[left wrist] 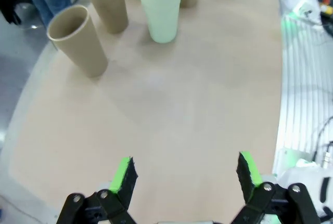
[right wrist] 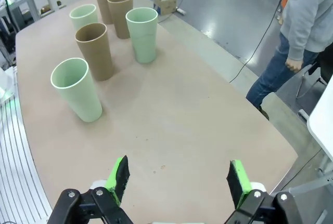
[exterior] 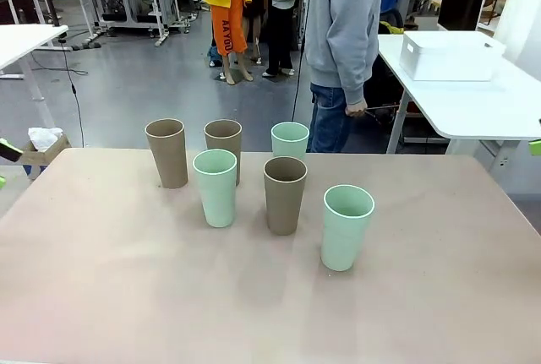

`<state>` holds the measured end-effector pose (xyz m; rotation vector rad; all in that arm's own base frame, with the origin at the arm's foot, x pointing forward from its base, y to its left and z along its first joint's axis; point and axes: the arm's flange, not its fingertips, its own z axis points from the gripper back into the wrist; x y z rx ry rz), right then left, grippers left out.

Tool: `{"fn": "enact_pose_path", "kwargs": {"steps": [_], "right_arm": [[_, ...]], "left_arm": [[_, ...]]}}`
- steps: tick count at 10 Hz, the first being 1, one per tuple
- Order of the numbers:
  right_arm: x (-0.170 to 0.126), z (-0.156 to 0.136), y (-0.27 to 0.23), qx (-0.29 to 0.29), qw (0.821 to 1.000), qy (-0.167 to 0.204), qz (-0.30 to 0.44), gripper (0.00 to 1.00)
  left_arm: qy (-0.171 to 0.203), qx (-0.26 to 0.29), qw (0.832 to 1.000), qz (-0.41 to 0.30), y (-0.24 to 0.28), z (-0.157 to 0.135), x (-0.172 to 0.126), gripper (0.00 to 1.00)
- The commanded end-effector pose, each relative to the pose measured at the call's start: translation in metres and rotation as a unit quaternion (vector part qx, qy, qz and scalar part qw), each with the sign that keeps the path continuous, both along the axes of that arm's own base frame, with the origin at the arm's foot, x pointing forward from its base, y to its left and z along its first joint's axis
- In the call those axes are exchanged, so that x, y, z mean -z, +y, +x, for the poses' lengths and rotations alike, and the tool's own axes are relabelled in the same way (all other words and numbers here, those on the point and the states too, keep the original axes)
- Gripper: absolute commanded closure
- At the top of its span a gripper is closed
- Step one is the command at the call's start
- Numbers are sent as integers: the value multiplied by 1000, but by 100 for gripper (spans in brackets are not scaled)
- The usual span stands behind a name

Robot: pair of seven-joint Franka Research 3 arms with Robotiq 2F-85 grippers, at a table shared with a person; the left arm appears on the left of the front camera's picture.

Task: Stack the cups and store them in the basket.
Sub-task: Pick up two Reusable plastic cups , one in each hand.

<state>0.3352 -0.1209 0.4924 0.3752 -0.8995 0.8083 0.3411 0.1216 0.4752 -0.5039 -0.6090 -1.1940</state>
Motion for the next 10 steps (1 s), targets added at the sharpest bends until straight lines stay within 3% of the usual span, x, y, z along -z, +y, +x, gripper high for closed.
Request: {"fn": "enact_pose_path", "kwargs": {"steps": [1, 10], "right_arm": [[32, -39, 21, -13, 1000, -15, 11, 0], [39, -37, 30, -17, 999, -25, 20, 0]], "left_arm": [[-20, 6, 999, -35, 6, -6, 4, 0], [-99, 3, 991, -88, 7, -30, -14, 0]]}}
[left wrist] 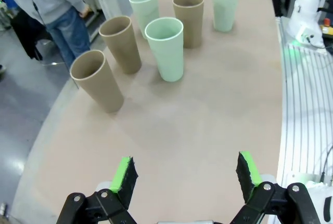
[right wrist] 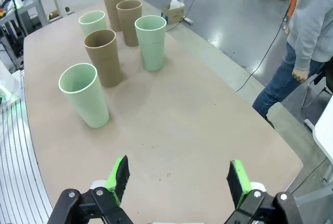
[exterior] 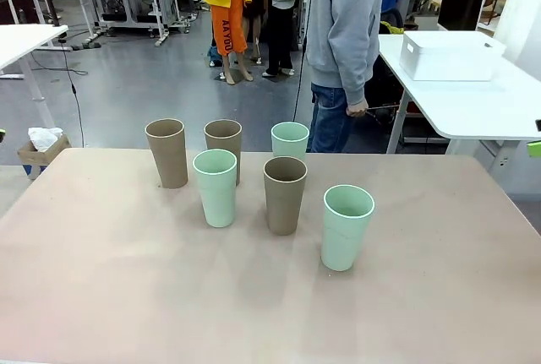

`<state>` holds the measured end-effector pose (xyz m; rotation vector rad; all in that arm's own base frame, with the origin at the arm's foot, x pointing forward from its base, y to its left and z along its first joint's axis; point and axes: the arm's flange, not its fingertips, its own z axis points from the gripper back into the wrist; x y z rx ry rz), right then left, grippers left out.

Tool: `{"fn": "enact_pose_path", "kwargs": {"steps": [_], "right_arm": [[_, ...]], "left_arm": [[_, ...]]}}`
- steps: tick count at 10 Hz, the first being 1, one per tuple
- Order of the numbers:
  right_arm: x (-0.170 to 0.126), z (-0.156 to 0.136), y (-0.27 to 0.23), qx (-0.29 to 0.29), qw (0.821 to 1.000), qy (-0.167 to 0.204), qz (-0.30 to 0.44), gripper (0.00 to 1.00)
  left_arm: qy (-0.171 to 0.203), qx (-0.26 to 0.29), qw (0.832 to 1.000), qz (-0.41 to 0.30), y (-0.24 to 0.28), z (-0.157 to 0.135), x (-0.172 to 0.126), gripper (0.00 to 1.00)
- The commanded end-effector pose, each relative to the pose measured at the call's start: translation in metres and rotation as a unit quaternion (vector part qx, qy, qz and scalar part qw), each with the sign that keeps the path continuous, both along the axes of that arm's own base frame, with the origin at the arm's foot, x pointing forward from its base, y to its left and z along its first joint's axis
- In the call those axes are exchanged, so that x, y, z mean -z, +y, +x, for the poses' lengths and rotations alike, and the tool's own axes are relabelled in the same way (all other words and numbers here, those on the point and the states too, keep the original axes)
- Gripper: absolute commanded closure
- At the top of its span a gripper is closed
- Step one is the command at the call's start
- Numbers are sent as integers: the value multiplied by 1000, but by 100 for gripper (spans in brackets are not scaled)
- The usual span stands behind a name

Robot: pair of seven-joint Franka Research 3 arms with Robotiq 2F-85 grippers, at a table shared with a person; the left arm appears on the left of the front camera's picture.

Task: Stack the cups and store them in the basket.
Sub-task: Pick up two Reusable plastic cups , one in each hand.

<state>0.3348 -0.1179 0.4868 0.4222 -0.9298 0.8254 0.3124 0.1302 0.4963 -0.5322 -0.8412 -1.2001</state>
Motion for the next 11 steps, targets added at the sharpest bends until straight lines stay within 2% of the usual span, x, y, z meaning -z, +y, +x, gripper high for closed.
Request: {"fn": "enact_pose_path", "kwargs": {"steps": [1, 2, 11], "right_arm": [[0, 0, -1, 0, 1000, 2, -2, 0], [0, 0, -1, 0, 1000, 2, -2, 0], [0, 0, -1, 0, 1000, 2, -2, 0]], "left_arm": [[-26, -10, 999, -19, -3, -3, 6, 0], [0, 0, 1000, 0, 0, 0, 0, 0], [0, 0, 1000, 0, 0, 0, 0, 0]]}}
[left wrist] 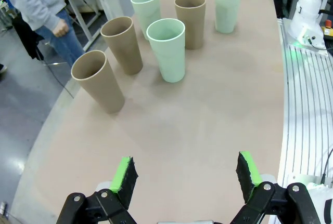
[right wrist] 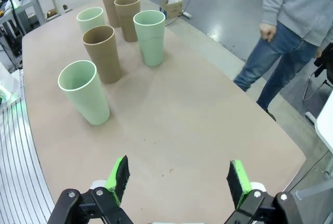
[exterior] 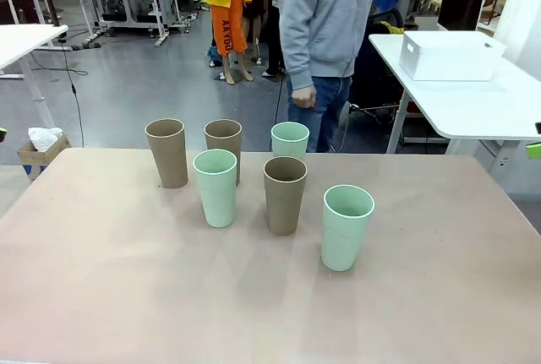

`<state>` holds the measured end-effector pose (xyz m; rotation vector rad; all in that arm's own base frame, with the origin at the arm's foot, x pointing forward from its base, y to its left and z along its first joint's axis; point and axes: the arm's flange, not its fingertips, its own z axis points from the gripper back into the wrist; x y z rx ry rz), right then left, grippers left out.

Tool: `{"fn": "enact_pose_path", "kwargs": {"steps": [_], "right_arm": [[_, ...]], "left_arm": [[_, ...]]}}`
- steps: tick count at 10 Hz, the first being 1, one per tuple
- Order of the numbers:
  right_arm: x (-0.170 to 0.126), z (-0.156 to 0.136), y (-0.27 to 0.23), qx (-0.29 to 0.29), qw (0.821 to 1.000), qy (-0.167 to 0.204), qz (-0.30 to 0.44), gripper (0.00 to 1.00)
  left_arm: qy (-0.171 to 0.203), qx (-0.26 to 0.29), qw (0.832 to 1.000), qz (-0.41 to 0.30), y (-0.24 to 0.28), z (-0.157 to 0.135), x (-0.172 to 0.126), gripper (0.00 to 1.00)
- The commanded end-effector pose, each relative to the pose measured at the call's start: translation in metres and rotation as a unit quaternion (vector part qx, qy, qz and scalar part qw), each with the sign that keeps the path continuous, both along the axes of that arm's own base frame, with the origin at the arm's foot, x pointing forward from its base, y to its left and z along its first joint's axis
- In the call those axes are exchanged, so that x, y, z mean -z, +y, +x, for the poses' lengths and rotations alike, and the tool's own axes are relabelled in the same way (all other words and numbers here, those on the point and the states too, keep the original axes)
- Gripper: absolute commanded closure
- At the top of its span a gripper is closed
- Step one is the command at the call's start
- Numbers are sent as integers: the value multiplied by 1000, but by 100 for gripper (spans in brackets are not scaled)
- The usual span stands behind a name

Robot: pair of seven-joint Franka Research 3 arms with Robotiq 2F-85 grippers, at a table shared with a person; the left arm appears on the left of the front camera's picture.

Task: Stack the cups and store them in the basket.
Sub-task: Pick up two Reusable plastic cups , one in each hand.

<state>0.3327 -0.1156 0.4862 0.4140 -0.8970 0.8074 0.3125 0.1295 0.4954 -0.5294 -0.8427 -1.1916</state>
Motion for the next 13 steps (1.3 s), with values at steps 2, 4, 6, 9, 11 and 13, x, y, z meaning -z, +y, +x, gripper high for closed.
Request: {"fn": "enact_pose_path", "kwargs": {"steps": [2, 4, 6, 9, 11, 13], "right_arm": [[0, 2, -3, -9, 1000, -14, 4, 0], [0, 2, -3, -9, 1000, -14, 4, 0], [0, 2, -3, -9, 1000, -14, 4, 0], [0, 2, -3, -9, 1000, -14, 4, 0], [0, 2, -3, -9, 1000, -14, 4, 0], [0, 2, -3, -9, 1000, -14, 4, 0]], "left_arm": [[0, 4, 1000, 1, 1, 0, -1, 0], [0, 4, 1000, 1, 1, 0, -1, 0], [0, 4, 1000, 1, 1, 0, -1, 0], [0, 4, 1000, 1, 1, 0, -1, 0], [0, 4, 1000, 1, 1, 0, -1, 0], [0, 4, 1000, 1, 1, 0, -1, 0]]}}
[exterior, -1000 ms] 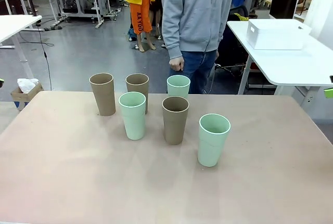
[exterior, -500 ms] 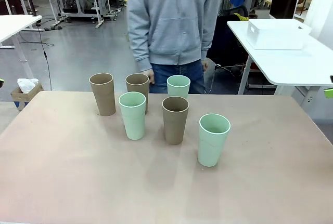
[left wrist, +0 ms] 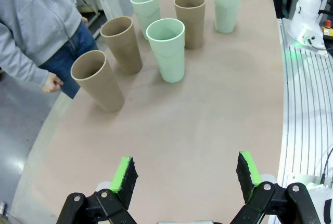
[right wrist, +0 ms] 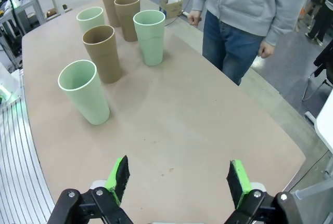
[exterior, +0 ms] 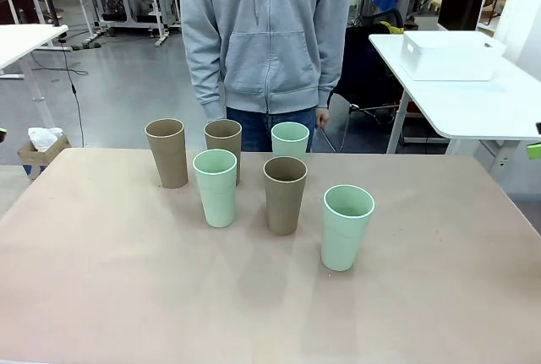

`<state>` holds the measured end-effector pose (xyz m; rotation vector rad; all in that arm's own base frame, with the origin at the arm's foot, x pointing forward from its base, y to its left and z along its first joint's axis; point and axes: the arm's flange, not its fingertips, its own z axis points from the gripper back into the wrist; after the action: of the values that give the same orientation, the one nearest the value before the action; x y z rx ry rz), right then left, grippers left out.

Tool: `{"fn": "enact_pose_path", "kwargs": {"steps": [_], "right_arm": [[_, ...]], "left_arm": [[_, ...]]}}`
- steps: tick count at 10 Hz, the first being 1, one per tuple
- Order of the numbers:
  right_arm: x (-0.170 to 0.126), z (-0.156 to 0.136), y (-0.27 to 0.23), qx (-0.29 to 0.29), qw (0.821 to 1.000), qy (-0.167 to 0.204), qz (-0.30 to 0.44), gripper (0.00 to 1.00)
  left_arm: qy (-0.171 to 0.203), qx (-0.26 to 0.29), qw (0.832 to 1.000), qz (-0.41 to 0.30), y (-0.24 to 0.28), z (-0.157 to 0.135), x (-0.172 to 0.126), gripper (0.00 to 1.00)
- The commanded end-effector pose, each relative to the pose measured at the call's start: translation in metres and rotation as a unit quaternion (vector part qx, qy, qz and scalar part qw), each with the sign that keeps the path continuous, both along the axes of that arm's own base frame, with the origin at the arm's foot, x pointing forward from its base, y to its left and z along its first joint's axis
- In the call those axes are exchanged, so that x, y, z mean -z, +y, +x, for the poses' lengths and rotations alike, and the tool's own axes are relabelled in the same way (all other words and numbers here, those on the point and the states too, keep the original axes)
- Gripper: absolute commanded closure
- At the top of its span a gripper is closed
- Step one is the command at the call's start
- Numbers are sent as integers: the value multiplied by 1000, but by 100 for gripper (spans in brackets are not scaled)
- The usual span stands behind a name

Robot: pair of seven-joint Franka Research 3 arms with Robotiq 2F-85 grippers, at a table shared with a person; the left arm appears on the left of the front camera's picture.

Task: Stack the cups and store them in the basket.
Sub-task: Pick up two Reusable plastic cups , one in each hand.

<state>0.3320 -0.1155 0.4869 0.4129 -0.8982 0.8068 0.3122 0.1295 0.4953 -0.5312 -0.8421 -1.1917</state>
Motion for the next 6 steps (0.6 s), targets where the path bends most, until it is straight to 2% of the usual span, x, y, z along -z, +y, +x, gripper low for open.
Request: {"fn": "enact_pose_path", "kwargs": {"steps": [1, 6], "right_arm": [[0, 3, -3, -9, 1000, -13, 4, 0], [0, 3, -3, -9, 1000, -13, 4, 0]], "left_arm": [[-1, 4, 1000, 1, 1, 0, -1, 0], [-1, 4, 1000, 1, 1, 0, -1, 0]]}}
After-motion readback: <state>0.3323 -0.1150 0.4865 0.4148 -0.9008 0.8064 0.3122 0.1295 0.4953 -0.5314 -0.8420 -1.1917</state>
